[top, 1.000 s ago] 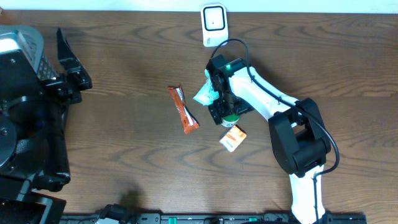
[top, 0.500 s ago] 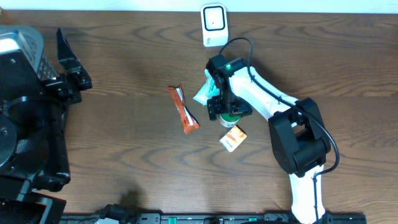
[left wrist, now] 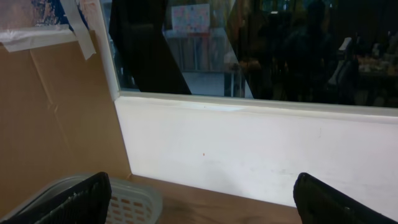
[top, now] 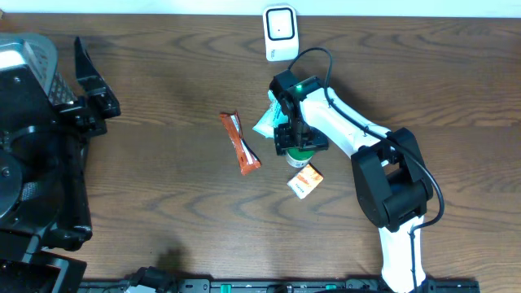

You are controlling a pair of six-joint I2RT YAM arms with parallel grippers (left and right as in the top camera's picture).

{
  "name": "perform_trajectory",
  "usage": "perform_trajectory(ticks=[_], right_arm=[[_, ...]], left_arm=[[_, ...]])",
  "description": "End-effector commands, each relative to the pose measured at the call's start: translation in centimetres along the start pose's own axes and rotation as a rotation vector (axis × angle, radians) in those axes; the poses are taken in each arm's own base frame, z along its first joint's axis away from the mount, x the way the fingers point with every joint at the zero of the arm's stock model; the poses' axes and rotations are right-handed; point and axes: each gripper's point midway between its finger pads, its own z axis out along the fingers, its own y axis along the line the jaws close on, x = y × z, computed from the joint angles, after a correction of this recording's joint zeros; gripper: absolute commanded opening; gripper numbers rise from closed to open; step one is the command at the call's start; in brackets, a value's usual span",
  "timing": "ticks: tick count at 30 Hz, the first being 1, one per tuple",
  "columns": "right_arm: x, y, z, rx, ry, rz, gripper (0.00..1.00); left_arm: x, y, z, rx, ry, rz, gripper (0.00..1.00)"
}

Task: Scan the item barcode
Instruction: 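Lift the bottle and hold it steady above the table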

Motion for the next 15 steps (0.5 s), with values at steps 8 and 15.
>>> perform_trajectory(ticks=[8, 15], right_arm=[[1.2, -0.5, 1.8, 0.026, 0.044, 0.038, 0.62], [1.9, 0.0, 2.3, -0.013, 0.068, 0.088, 0.42]], left_arm=[[0.3, 0.1, 0.2, -0.006, 0.005, -0.006, 0.94], [0.3, 0.1, 0.2, -0.006, 0.005, -0.006, 0.94]])
